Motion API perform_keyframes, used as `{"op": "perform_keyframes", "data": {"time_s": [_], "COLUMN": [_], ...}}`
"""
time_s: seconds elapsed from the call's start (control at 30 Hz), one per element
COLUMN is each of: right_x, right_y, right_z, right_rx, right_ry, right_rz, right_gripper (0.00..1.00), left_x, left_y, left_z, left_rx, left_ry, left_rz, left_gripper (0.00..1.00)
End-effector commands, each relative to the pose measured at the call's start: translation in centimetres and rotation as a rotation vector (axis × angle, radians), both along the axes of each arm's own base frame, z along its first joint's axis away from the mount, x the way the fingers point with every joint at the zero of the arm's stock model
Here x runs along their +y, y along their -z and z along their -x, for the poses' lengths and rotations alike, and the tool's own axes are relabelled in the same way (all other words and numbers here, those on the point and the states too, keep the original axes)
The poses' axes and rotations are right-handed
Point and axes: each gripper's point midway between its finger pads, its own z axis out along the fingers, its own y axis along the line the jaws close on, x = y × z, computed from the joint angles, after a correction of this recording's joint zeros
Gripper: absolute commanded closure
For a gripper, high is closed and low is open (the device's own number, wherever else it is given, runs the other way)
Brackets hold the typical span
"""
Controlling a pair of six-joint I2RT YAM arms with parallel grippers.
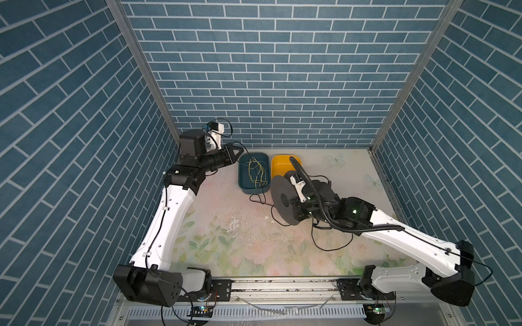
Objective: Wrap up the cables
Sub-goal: 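Lift the grey spool with the right gripper toward the teal tub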
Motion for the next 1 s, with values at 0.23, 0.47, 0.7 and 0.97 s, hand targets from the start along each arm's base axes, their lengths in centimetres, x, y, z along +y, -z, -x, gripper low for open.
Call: {"op": "perform_keyframes", "data": {"time_s": [0.23,0.47,0.7,0.97], "right_x": [7.0,11.0,13.6,15.5], "right_y": [0.3,2.5,4.1,6.3], "right_z": [-0.8,-1.8,-3.2,-4.2], "right_rx": [-0.111,-0.130,-0.158,-0.168], "right_ry": [-0.047,-0.029,-0.023,-0.016], "right_rz": [-0.042,-0.052,-0.019,0.025], "right_gripper": [1.00,1.00,1.00,1.00], "left_x": [-0.6,-2.9,-2.7,-2.7], "left_y": [-5.2,-6.7,-6.1,-5.5], "left_z": [-1.9,-0.3,0.5,0.7], "left_rx": [-0.095,-0.123,-0.122,-0.117], "left_ry": [-0.016,0.070,0.074,0.081], "left_rz": [0.114,0.135,0.099,0.087], "left_gripper": [1.00,1.00,1.00,1.00]}}
